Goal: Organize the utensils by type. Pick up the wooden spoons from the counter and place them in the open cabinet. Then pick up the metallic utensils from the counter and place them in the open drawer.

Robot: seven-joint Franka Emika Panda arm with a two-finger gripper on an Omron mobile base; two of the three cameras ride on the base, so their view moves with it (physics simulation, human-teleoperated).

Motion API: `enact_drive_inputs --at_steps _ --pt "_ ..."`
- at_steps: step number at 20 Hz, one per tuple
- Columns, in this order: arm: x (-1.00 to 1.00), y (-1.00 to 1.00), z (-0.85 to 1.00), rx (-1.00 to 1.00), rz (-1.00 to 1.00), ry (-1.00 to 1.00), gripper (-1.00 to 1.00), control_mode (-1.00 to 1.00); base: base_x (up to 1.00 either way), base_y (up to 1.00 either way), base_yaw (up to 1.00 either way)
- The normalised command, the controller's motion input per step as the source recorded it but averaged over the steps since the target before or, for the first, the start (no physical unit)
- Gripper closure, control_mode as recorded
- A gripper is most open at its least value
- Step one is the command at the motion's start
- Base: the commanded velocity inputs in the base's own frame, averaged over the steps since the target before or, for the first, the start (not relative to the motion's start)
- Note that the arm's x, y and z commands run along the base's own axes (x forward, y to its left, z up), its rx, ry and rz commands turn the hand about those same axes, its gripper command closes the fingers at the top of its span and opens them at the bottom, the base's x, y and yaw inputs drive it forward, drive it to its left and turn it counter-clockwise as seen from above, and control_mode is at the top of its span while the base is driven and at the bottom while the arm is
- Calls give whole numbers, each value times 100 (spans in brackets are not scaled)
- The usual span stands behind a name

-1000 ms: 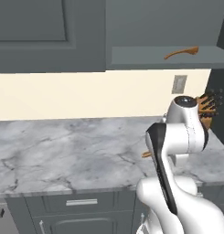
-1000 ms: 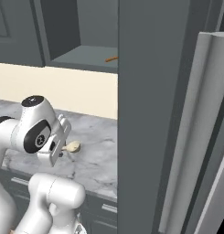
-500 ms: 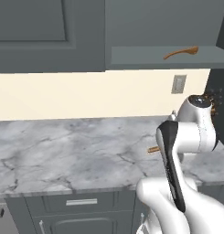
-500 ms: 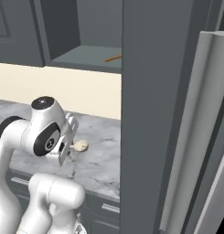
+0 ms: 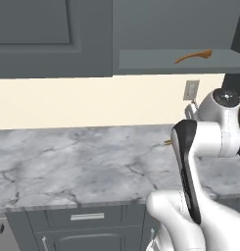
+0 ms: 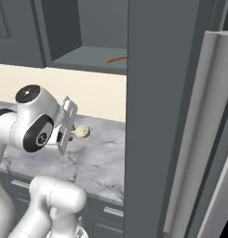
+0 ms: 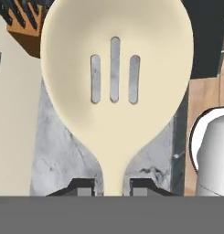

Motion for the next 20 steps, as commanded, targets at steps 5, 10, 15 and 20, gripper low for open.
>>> enact_drive_inputs --at_steps 5,10,15,20 --pt "37 -44 68 8 -7 -5 100 -100 0 0 0" --pt "44 -60 66 25 -2 -22 100 -100 0 0 0" --pt "34 -4 79 7 -7 -22 100 -100 0 0 0" --pt "51 8 48 0 -5 -13 100 -100 0 0 0"
